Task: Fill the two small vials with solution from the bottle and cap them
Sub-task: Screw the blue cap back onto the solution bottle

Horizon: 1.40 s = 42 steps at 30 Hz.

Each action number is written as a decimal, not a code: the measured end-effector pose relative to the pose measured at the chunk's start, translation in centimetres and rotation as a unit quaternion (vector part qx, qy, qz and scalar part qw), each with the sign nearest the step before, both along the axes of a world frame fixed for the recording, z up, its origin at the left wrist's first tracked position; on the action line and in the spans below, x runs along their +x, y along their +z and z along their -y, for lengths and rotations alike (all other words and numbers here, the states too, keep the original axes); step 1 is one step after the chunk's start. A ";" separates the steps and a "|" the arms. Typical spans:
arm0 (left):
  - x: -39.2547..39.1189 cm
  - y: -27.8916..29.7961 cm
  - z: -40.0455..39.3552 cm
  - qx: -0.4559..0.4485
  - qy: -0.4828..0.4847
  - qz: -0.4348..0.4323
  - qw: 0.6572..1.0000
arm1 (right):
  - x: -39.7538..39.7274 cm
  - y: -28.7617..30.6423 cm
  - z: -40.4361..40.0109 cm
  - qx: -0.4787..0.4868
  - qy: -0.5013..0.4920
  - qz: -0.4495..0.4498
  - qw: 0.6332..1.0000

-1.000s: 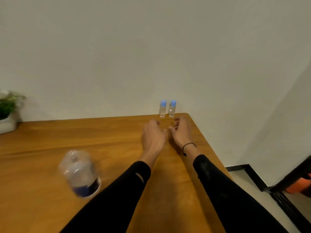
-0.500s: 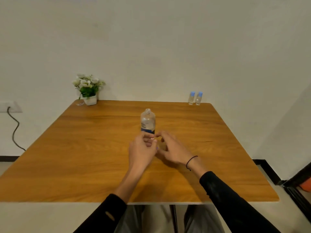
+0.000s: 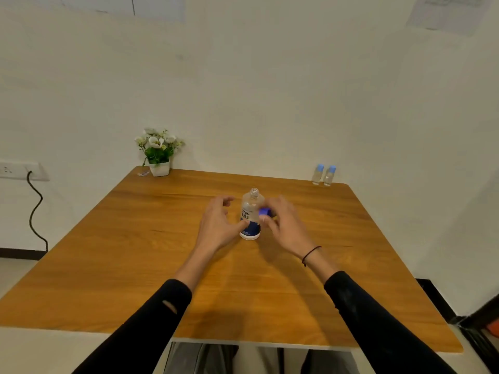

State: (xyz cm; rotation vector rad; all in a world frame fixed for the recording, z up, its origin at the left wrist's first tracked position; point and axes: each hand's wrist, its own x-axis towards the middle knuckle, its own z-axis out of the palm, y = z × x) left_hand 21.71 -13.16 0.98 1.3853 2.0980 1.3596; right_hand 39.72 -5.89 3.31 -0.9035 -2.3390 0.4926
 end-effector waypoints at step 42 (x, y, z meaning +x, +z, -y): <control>0.5 0.5 -5.6 0.010 -0.038 -0.034 0.999 | -5.6 9.2 -6.6 0.125 0.076 0.336 0.930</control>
